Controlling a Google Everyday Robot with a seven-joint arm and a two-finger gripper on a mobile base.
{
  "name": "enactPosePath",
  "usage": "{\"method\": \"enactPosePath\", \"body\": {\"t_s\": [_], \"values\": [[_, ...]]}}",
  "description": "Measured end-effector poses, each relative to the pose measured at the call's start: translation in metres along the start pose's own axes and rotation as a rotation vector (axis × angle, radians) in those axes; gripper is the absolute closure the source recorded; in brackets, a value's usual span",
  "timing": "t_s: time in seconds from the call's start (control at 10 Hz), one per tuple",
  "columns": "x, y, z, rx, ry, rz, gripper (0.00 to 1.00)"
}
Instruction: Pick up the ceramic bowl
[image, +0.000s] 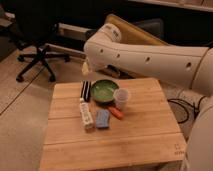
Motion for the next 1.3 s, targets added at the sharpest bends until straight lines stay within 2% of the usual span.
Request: {"method": "enactPosePath", "body": {"t_s": [0.1, 0.2, 0.3, 0.4, 0.7, 1.0, 1.3], "values": [[0.007, -0.001, 0.007, 0.006, 0.018, -0.010, 0.35], [0.019, -0.020, 0.020, 0.025, 0.042, -0.013, 0.35], [0.030, -0.050, 0.031, 0.049, 0.050, -0.009, 0.35], [0.035, -0.080, 0.039, 0.069, 0.046, -0.007, 0.35], [0.033, -0.126, 0.055, 0.074, 0.014, -0.003, 0.35], [0.056, -0.153, 0.073, 0.045, 0.034, 0.049, 0.35], [0.054, -0.150, 0.074, 0.041, 0.033, 0.046, 0.35]]}}
